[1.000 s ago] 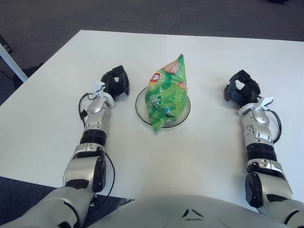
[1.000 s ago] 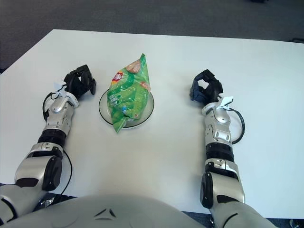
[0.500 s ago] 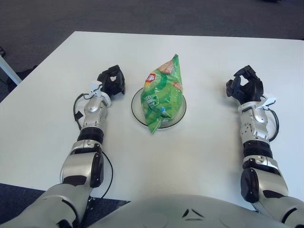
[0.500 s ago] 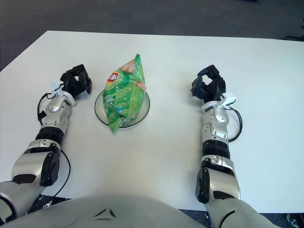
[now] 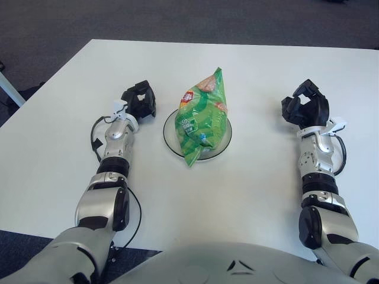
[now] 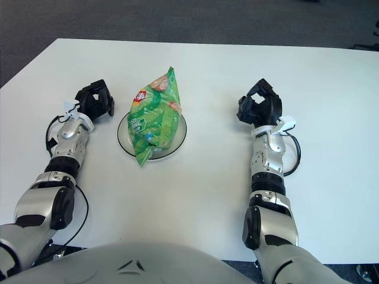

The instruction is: Put the snack into the plate.

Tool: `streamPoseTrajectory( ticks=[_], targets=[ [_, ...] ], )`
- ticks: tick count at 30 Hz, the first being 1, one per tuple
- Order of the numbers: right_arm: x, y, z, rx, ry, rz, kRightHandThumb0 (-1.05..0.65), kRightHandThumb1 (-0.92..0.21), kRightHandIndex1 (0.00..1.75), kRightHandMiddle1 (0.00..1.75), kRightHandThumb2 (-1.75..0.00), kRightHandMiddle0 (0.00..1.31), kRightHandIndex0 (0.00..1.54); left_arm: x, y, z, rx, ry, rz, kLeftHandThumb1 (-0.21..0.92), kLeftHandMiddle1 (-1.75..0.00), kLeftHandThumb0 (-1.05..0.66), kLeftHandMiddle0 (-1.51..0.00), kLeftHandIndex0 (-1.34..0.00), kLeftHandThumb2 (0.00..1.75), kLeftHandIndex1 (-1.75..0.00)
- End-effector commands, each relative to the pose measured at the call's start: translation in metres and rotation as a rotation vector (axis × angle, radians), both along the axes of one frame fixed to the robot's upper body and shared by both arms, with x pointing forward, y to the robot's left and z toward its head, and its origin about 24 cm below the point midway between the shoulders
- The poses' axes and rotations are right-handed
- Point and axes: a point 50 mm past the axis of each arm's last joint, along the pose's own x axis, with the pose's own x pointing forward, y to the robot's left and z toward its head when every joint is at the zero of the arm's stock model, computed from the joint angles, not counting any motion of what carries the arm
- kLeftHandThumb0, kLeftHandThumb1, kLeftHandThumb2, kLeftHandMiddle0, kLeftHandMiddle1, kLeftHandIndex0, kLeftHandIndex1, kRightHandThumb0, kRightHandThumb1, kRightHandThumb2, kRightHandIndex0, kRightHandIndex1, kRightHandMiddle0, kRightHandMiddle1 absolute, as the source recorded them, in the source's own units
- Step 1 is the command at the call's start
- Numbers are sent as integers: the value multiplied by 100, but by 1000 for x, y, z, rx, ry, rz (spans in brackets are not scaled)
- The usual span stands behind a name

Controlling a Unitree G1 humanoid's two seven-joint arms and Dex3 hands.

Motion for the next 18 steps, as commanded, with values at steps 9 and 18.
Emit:
streamPoseTrajectory(
  ticks=[9,18],
  targets=[
    [-10,11,-41,47,245,-10,-58,-9,175,175,-159,80,133,-18,-3,-35,-50,113,21,60,-175,-44,-132,-103,100,-175],
    [-8,13,-41,-55,326,61,-54,-16,175,175,-151,75,136,-19,-3,-35,-55,114,29,60,-175,-43,-131,-101,100,-175]
  ],
)
